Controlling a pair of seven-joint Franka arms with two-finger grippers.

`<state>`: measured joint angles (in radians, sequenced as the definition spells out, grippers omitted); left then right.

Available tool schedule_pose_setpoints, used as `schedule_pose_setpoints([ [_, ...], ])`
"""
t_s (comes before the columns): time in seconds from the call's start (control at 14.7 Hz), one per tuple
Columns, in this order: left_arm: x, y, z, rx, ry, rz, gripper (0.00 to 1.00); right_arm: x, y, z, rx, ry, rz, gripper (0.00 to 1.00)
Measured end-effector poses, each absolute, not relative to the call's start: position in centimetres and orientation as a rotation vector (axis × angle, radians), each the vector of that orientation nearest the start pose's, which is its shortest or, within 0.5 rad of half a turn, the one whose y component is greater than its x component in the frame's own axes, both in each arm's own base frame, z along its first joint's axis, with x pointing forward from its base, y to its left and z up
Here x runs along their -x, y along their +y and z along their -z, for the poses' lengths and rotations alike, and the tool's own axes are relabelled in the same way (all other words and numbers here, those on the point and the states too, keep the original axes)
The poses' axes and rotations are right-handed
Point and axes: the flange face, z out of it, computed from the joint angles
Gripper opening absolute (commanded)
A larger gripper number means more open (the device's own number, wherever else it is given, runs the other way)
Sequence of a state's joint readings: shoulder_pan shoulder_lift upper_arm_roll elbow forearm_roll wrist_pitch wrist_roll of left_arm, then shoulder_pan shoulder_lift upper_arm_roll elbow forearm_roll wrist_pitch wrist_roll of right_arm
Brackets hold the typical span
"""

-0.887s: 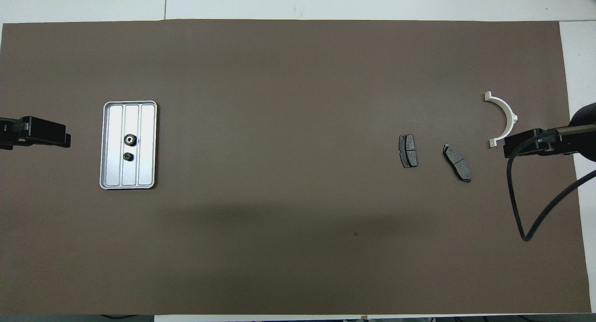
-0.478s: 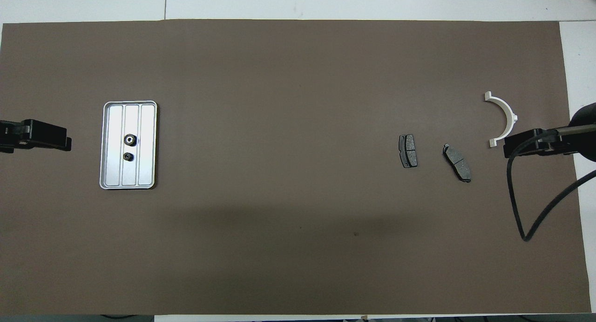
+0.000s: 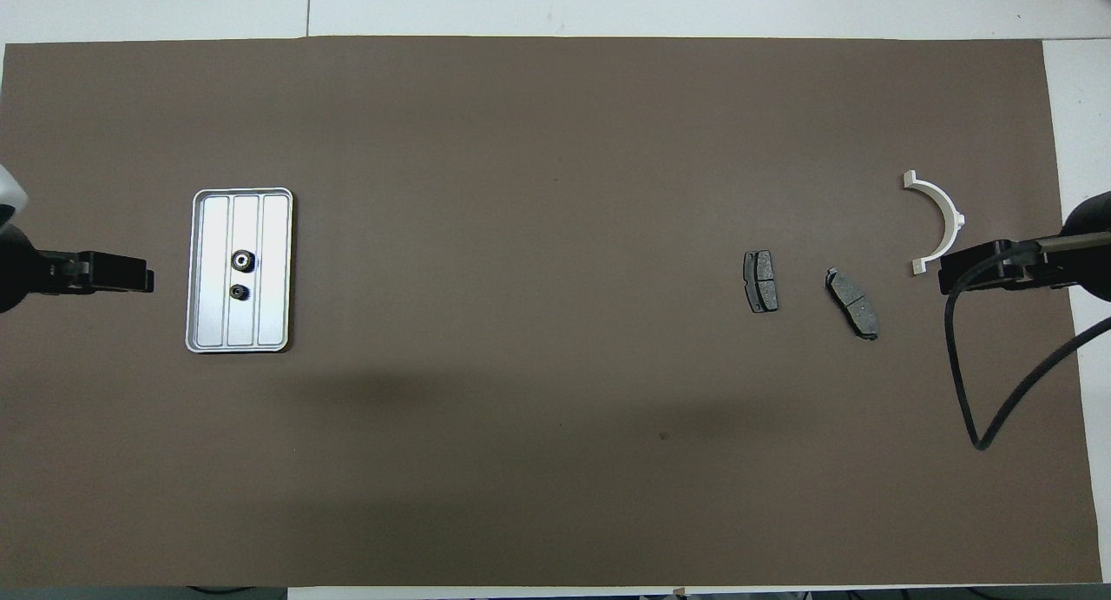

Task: Place bearing gear from tray to pile
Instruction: 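Reach the left gripper toward the black gear on the metal tray, then grasp the black gear on the tray with the left gripper and lift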

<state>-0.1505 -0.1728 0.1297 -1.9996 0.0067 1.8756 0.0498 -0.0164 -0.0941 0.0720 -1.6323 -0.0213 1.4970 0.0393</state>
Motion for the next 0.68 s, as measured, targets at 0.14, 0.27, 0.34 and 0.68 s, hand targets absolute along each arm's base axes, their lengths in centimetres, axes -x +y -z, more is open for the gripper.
schedule_pose_setpoints([
  [0.14,-51.1,-0.1,-48.9,3.150,0.157,0.033,1.00,-51.6,2.8,-64.0,3.171,-0.023,-0.064,1.00],
  [0.27,-51.9,-0.1,-45.8,3.144,0.178,0.016,1.00,-51.6,2.8,-64.0,3.171,-0.023,-0.064,1.00],
  [0.34,-52.5,-0.1,-44.6,3.140,0.186,0.016,1.00,-51.6,2.8,-64.0,3.171,-0.023,-0.064,1.00],
  [0.68,-54.0,0.0,-39.9,3.123,0.246,0.042,1.00,-51.6,2.8,-64.0,3.171,-0.023,-0.064,1.00],
])
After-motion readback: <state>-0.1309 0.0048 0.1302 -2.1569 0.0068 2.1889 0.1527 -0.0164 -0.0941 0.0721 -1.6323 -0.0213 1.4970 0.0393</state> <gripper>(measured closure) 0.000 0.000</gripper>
